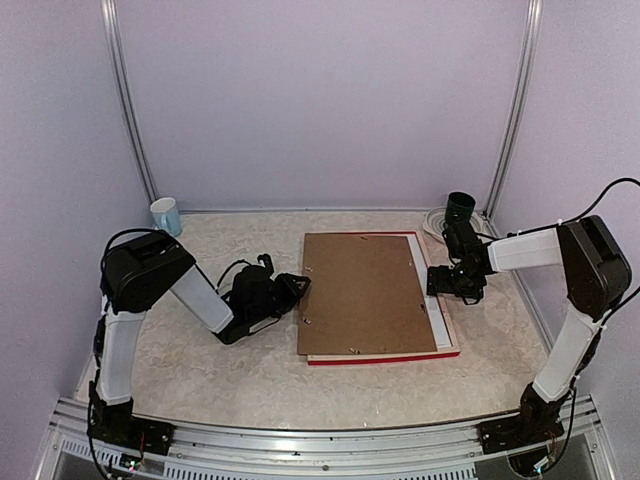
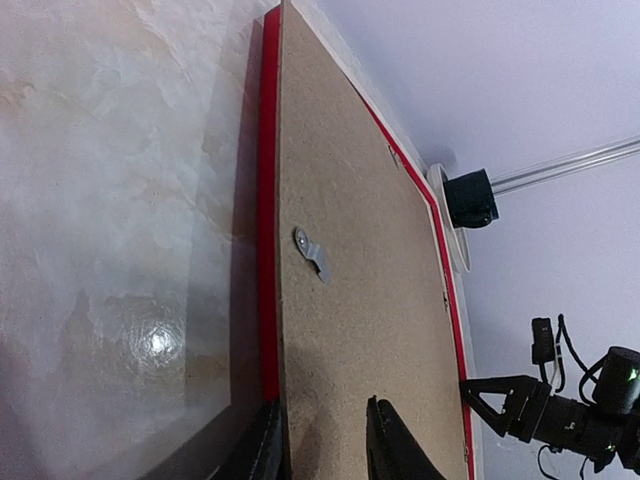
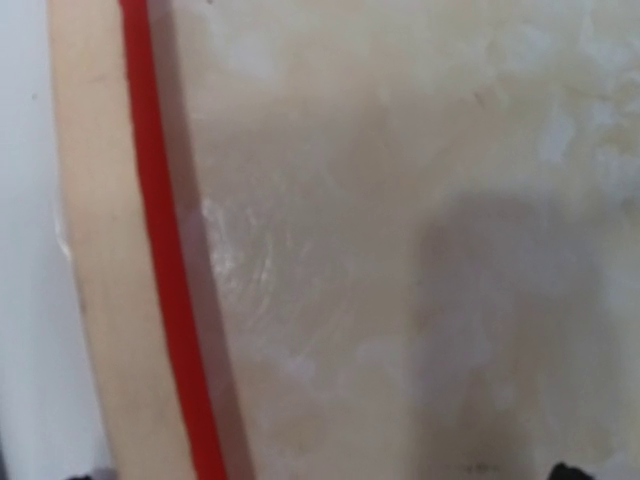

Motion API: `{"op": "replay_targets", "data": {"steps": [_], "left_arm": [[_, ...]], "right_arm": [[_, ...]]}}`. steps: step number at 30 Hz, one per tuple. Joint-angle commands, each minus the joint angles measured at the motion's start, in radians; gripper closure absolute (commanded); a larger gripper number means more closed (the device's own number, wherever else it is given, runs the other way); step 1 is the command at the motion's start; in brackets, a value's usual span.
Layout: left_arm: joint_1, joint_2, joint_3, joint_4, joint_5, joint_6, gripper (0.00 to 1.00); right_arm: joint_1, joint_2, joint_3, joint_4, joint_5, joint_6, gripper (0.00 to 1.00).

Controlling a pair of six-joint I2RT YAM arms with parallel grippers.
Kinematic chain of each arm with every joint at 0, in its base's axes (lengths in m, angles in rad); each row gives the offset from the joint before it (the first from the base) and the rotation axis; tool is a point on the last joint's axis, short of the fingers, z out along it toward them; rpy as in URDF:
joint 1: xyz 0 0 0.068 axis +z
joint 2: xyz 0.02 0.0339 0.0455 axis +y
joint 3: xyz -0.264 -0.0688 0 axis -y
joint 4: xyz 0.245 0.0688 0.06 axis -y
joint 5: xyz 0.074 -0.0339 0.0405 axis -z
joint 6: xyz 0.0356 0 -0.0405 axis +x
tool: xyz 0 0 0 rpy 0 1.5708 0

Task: Put the photo into the frame
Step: Place the photo in the frame body.

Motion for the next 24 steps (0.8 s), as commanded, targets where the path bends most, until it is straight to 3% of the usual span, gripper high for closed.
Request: {"op": "replay_targets", "data": {"steps": [1,13,24], "left_arm": [[0.011,-0.025,-0.026,0.003,0.097,-0.012,0.72],[0.042,-0.029,-0.032,0.04,0.195,-0.029,0.77],[0.043,-0.031,-0.014,0.046,0.207,-0.014,0.96]], "right_arm": [[-0.008,-0.009,-0.004,-0.001,-0.004,-0.01,0.01],[-0.008,-0.005,-0.007,-0.001,-0.005,-0.019,0.01],[-0.01,-0.01,0.002,-0.006,-0.019,-0.025,0.01]]}}
